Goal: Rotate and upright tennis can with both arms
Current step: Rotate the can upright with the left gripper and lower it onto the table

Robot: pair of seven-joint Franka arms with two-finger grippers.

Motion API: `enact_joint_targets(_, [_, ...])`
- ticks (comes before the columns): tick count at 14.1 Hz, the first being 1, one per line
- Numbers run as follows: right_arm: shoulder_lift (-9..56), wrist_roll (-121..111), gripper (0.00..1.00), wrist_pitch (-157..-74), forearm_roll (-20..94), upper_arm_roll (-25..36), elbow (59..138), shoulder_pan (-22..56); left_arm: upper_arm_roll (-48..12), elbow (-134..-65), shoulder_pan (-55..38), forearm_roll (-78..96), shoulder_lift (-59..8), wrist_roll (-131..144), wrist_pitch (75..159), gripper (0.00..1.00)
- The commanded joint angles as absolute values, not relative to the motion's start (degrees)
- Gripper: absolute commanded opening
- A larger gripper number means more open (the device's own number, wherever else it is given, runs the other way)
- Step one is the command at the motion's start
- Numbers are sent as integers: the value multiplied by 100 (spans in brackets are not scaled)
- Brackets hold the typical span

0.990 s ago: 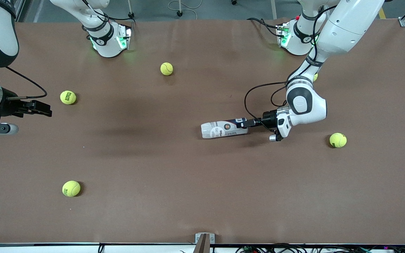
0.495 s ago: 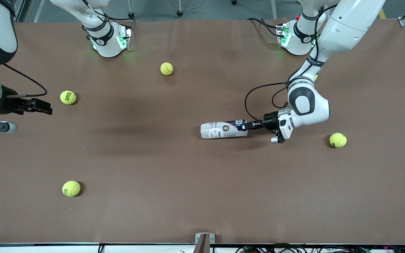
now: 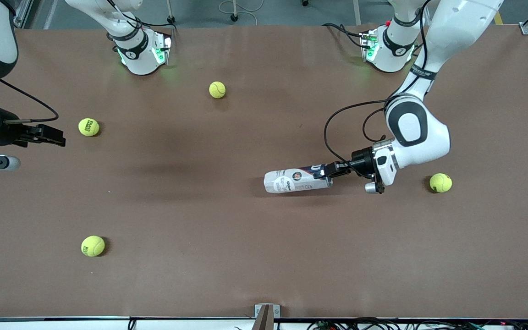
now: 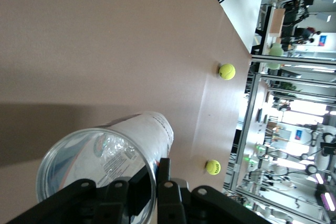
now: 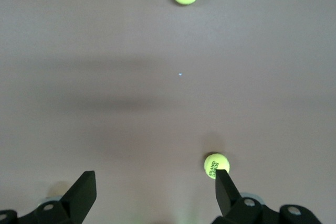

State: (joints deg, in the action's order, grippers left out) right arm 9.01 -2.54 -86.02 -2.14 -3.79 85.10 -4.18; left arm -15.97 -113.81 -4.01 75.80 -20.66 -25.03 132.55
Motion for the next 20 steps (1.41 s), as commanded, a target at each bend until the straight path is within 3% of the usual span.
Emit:
enact_joint_targets(1, [861,-483,100,-8517,-308,-431,8271,-615,-1608,-10953,-360,6307,-1899,-1236,12887,0])
enact_joint_targets(9, [861,-457,100,-8025,-211,-439,7567,-721,-1635,-9353,-851,3010,-1960,2421,11804,0])
enact_joint_targets(16, [712,-475,100,-7611,-158,-492,7690,-624,-1609,-8369,-2485,-22,-2591,5498,11804,0])
enact_joint_targets(20, [712,-413,100,-7506,-167,-449,7664,-545,-1547,-8191,-3285,-1245,-3066,6625,11786,0])
